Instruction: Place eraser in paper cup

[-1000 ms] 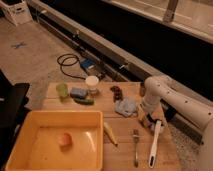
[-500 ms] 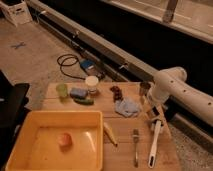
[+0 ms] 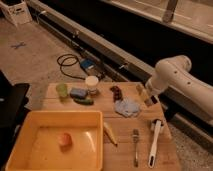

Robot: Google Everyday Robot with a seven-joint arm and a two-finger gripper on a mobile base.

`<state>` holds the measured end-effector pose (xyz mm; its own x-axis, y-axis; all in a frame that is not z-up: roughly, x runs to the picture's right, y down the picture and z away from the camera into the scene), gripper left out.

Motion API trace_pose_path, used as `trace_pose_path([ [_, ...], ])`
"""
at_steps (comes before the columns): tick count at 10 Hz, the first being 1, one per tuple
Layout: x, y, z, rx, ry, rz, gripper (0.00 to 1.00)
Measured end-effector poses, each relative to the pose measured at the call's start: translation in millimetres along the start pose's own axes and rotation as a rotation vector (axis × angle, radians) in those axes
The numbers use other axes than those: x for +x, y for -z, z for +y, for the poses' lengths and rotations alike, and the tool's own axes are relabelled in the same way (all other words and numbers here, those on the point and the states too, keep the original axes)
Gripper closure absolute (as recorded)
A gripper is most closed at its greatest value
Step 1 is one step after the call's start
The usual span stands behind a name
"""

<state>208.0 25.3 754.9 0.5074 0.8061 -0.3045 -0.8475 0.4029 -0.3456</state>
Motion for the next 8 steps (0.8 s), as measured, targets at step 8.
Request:
trace_pose_path([
  [8, -137, -8, 139, -0.041, 0.362, -0.044, 1.0],
])
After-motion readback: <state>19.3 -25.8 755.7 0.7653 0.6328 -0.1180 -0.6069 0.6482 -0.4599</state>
